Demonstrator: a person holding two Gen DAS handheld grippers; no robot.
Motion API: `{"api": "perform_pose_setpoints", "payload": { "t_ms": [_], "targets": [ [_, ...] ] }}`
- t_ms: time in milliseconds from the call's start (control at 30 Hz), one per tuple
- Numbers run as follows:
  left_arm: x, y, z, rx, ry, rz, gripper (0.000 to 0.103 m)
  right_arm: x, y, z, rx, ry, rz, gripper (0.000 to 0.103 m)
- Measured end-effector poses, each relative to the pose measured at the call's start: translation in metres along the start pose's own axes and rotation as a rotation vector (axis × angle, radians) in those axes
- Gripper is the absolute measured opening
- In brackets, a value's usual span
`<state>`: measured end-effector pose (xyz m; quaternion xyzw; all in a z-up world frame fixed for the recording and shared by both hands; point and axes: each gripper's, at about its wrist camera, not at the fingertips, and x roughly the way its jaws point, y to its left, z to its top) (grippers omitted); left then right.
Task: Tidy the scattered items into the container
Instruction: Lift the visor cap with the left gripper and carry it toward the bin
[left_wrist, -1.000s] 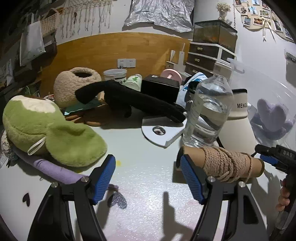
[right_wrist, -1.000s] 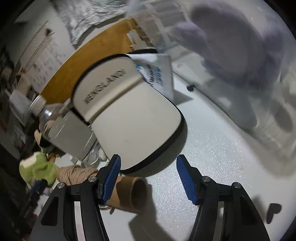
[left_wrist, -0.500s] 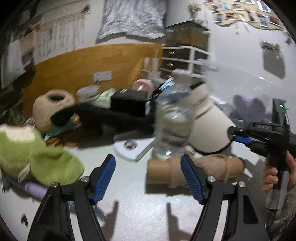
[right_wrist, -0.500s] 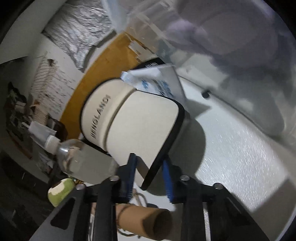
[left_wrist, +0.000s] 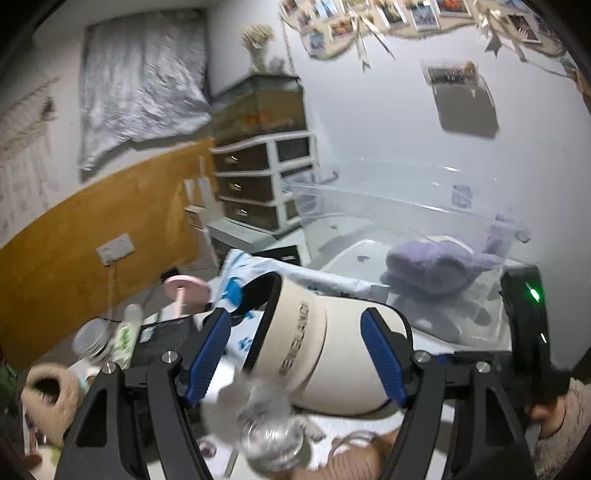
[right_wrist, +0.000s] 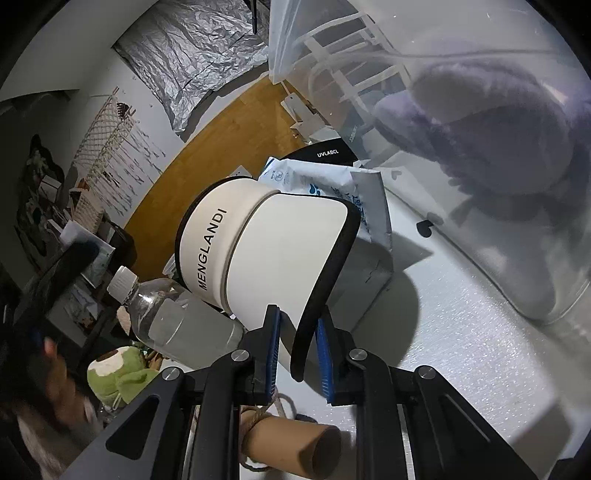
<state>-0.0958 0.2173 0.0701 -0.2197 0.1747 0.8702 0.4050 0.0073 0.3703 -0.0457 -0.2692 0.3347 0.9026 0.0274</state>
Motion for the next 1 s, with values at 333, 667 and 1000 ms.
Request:
{"api": "perform_pose_setpoints", "payload": {
  "t_ms": [333,667,1000],
  "targets": [
    [0.091,0.007,0.018,-0.027,0.296,-0.034,0.072,-0.008,0.001,0.005,-0.073,-0.003,-0.033,0.020],
    [0.099,0.019,0.016,-0.100,0.359,-0.133,0.035,-0.011,-0.005,0.008,-0.081,0.002,-0.061,0.020],
    [0.056,0.014,0.025,-0.081,0.178,-0.114,0.032,-0.033,0.022,0.016,-0.225,-0.085,-0.126,0.021]
  ]
}}
